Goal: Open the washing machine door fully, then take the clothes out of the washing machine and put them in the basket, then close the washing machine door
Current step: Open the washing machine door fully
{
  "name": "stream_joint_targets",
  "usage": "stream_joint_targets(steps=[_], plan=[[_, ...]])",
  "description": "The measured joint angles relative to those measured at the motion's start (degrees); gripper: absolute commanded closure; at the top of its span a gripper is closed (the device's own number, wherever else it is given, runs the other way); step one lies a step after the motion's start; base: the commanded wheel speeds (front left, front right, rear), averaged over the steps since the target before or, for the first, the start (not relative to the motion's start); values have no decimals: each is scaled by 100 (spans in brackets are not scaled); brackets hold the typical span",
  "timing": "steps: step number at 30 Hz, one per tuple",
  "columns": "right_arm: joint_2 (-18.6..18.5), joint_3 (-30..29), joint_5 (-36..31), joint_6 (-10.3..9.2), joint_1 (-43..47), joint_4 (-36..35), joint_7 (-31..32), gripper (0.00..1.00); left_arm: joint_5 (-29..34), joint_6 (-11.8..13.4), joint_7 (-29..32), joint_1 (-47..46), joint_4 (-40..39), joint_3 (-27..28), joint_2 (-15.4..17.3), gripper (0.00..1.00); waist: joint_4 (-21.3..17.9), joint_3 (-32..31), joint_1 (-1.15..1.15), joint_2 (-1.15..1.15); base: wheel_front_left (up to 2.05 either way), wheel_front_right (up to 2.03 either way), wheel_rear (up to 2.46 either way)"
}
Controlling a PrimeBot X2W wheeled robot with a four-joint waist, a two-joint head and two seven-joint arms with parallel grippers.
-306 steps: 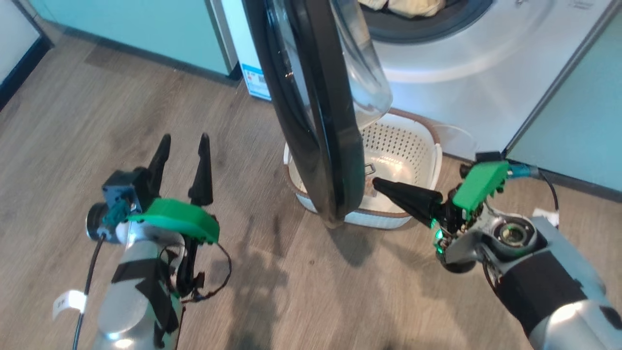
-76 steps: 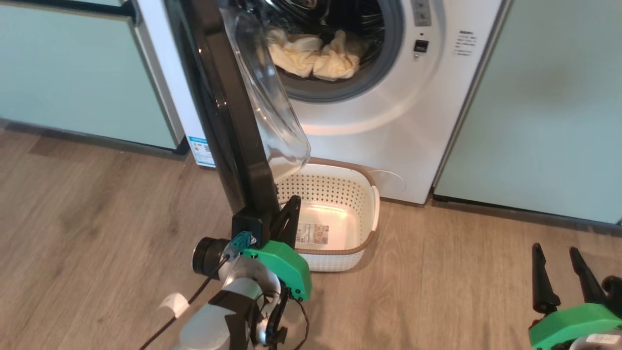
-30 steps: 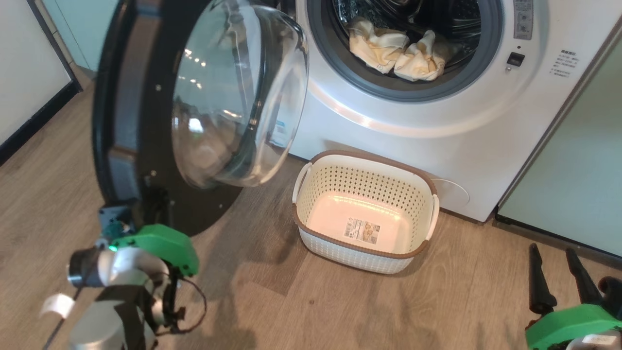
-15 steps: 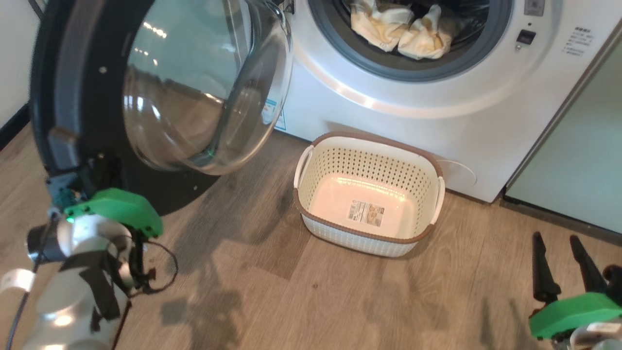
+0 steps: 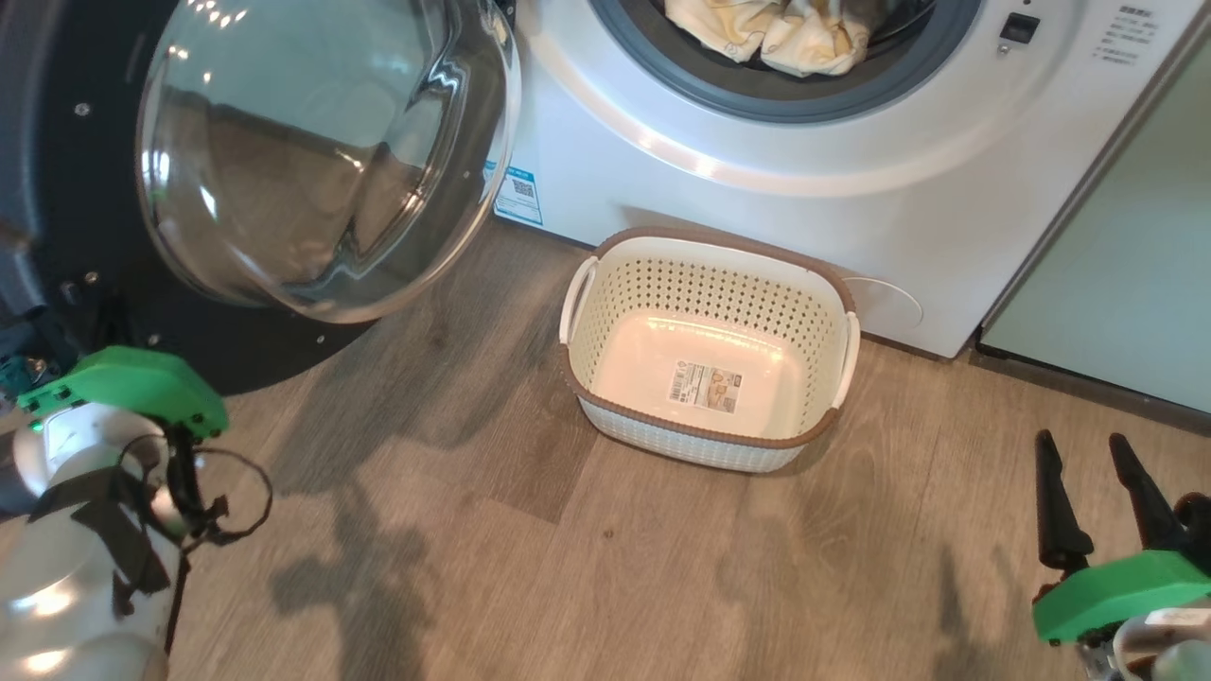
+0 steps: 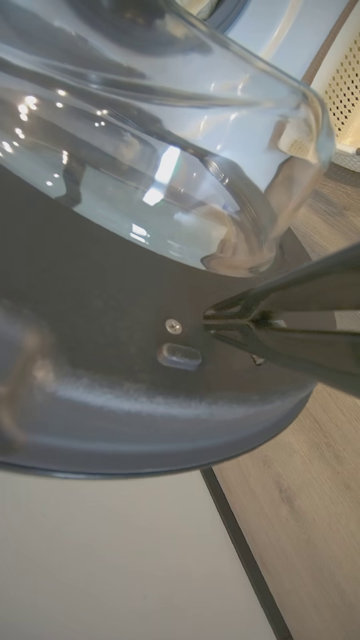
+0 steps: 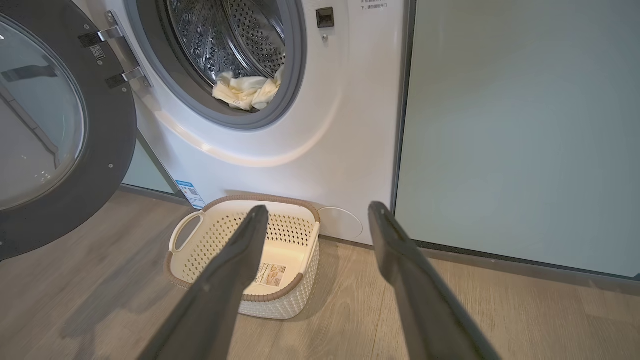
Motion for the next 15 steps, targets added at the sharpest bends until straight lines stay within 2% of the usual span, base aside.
stream_joint_targets(steps=[7, 15], plan=[[1, 31, 34, 0, -32, 44, 0, 0, 256, -151, 0, -14, 293, 205, 41, 100, -92, -64, -1, 0, 0, 0, 0], [29, 47, 34, 0, -43, 75, 0, 0, 654, -458, 0, 31, 94, 313, -2, 100, -223, -257, -1, 0, 0, 0, 0]])
